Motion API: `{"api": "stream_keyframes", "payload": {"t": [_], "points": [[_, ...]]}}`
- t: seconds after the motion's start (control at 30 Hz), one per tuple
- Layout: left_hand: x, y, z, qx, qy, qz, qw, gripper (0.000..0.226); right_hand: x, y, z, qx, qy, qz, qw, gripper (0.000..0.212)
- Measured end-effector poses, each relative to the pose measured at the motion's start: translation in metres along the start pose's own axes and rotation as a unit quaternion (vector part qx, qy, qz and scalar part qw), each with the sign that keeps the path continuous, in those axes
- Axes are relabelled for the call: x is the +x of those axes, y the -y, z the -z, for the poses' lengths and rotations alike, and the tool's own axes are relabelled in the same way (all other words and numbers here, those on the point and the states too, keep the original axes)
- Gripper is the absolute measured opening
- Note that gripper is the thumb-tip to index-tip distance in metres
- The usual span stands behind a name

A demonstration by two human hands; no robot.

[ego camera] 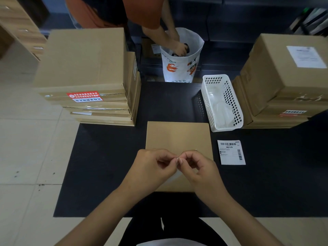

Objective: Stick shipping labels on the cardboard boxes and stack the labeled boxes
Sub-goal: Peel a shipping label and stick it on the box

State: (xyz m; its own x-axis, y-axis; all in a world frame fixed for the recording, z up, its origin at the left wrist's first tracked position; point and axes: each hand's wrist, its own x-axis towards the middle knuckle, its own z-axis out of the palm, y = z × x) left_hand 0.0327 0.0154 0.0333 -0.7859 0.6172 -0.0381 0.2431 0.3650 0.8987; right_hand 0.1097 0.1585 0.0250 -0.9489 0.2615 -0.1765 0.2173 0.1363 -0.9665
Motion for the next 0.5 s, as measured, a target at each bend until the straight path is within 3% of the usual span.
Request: {"api": "stream_keyframes", "payload": {"t": [0.17,0.5], "points": [[0.0008,0.0007,0.0007,-0.020,0.014,0.026,0.999,0.011,0.0000,-0.0039,0.0031,-0.038,0.006,0.015,0.999,0.017],[0.0033,0.0039,0.0019,-0.090,0.028,0.066,0.993,0.020,0.0026,-0.0079,0.0063,0.051,0.000,-0.030,0.998,0.021]]}}
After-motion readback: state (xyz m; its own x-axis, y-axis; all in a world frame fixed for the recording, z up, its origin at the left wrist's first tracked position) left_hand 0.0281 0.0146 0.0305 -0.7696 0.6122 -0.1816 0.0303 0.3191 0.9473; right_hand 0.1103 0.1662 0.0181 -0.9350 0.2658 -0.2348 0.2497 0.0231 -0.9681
